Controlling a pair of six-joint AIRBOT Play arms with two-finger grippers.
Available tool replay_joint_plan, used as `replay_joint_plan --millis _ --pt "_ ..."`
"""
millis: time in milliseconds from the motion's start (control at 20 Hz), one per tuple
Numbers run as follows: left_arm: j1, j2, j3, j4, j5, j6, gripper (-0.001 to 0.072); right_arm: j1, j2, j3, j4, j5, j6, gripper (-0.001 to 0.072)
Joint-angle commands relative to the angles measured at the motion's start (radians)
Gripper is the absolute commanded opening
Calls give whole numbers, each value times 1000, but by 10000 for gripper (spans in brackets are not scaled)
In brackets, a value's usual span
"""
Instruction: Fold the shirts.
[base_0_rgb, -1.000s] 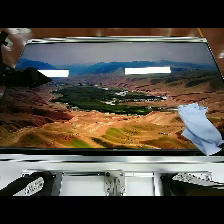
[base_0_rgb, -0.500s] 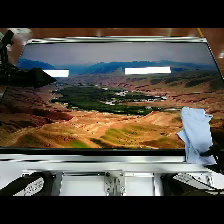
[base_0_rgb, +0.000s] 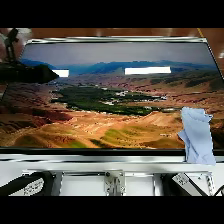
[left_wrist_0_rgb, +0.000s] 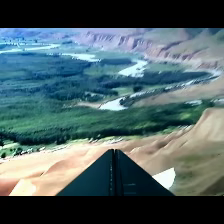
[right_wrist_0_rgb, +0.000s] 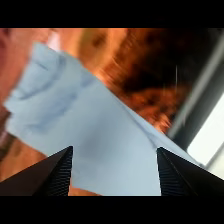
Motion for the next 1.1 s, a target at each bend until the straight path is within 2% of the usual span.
replay_joint_plan --millis 0,50,100,150,300,550,700,1050 --pt "-179 -113 76 378 -114 -149 39 301 18 156 87 -11 -58 636" --pt "-248 -157 111 489 -186 -182 42 437 8 155 30 43 -35 638" --pt "-306 -195 143 565 -246 -182 153 582 -11 142 -55 86 2 642" --pt "-354 -226 167 600 -276 -188 700 698 -36 129 -134 113 46 702" --pt "-394 -234 180 612 -275 -218 720 880 -104 127 -174 148 83 701" --pt "-386 -232 178 613 -295 -228 720 1012 -124 127 -172 117 82 700" --pt "-386 -233 178 612 -312 -253 720 1045 -124 127 -171 117 82 700" --pt "-386 -237 178 613 -313 -249 720 1046 -124 127 -173 117 82 700"
